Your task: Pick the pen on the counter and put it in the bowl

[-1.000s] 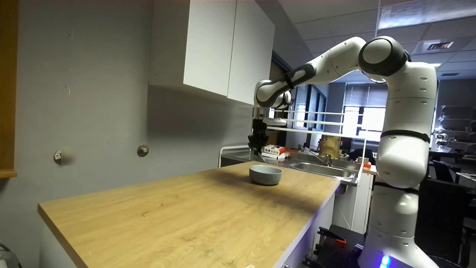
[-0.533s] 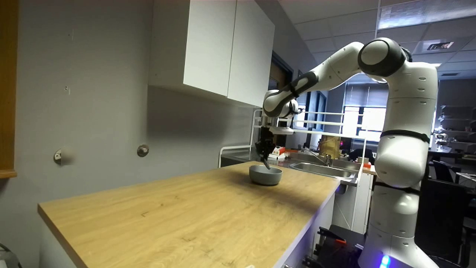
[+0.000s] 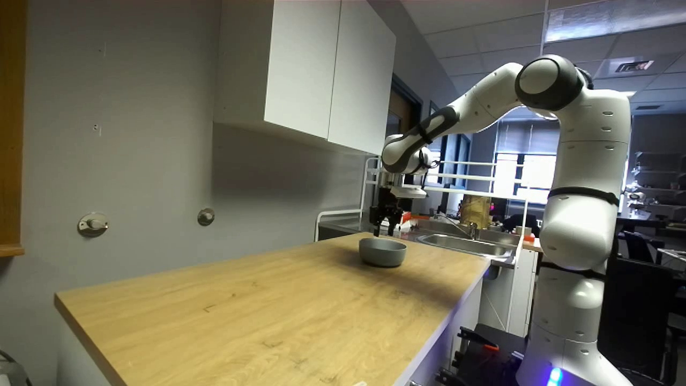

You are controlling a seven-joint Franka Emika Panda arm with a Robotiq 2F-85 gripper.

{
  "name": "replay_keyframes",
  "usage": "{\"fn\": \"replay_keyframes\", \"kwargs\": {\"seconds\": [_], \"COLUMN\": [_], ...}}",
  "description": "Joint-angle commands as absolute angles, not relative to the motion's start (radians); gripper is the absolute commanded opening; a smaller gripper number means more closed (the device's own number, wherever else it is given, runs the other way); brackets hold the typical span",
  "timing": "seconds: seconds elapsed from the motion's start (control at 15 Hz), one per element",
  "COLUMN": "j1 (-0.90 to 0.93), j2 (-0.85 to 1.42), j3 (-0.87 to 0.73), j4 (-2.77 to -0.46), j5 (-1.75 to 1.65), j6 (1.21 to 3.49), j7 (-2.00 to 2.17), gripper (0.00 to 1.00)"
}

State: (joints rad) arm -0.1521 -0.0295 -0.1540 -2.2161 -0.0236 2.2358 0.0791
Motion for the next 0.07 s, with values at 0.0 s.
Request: {"fn": "replay_keyframes", "kwargs": {"seconds": [0.0], "j1": [-0.153], "j2": [-0.051], "j3": [-0.155], "j4": [-2.222], "j5": [-0.003], "j6": [2.204], "j7": [0.031], "gripper": [0.99]}}
